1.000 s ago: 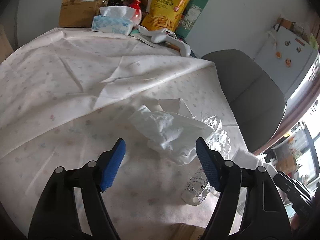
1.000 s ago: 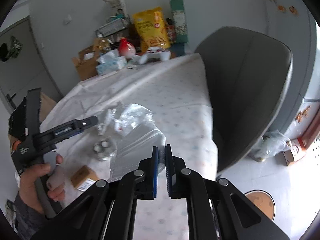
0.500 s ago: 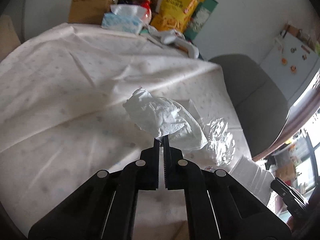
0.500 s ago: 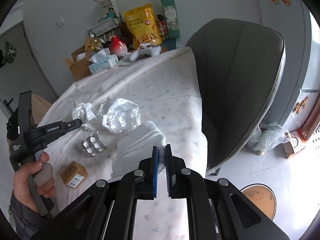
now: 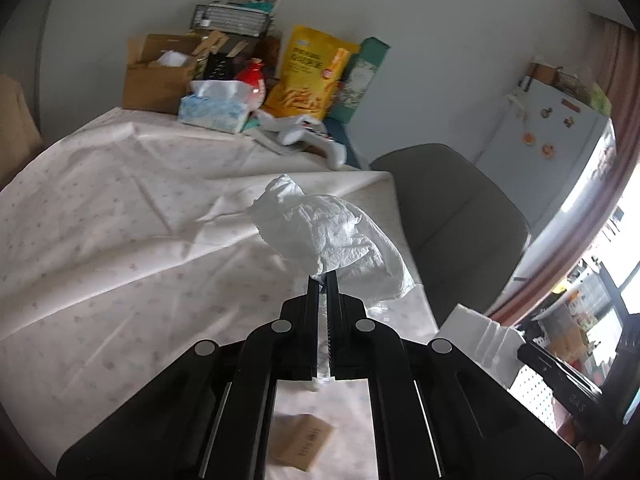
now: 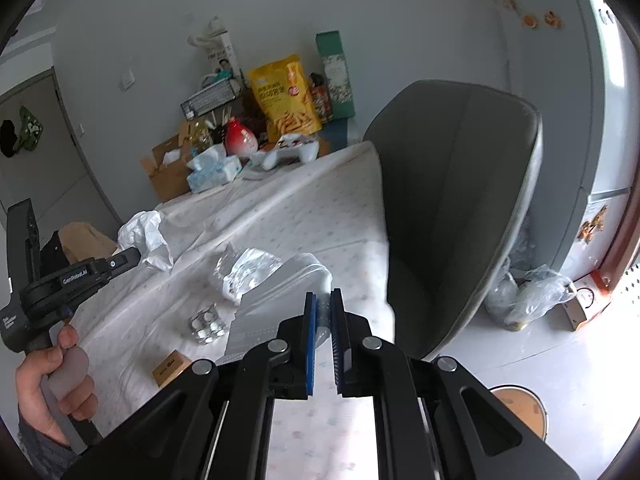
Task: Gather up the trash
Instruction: 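Carry the mask and tissue in both grippers over to the floor bin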
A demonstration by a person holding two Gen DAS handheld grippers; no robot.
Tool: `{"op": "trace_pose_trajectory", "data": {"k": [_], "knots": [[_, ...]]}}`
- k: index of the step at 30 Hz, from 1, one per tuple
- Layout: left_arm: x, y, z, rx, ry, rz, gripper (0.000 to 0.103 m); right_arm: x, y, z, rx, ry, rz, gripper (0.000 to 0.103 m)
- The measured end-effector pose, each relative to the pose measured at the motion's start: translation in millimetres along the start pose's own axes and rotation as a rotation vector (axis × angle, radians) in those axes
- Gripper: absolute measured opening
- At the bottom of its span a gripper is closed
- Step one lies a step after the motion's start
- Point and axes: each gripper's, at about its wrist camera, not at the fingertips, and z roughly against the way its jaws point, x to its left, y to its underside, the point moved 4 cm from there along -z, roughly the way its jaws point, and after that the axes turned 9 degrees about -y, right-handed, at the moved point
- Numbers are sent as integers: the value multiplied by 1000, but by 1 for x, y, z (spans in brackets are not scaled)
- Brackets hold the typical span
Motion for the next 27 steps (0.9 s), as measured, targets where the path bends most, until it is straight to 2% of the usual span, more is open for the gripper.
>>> {"op": "trace_pose_trajectory", "data": {"k": [13,22,27], "knots": [[-113,39,-17,79,128,-143,4,-83,10,47,-32,155,-74,8],[-190,79,-40,170,201,-258,4,-150,35,75,-22,264,-153,8],[-230,113,-60,246,224,-328,4,-192,59,83,7,322,-204,8]]}}
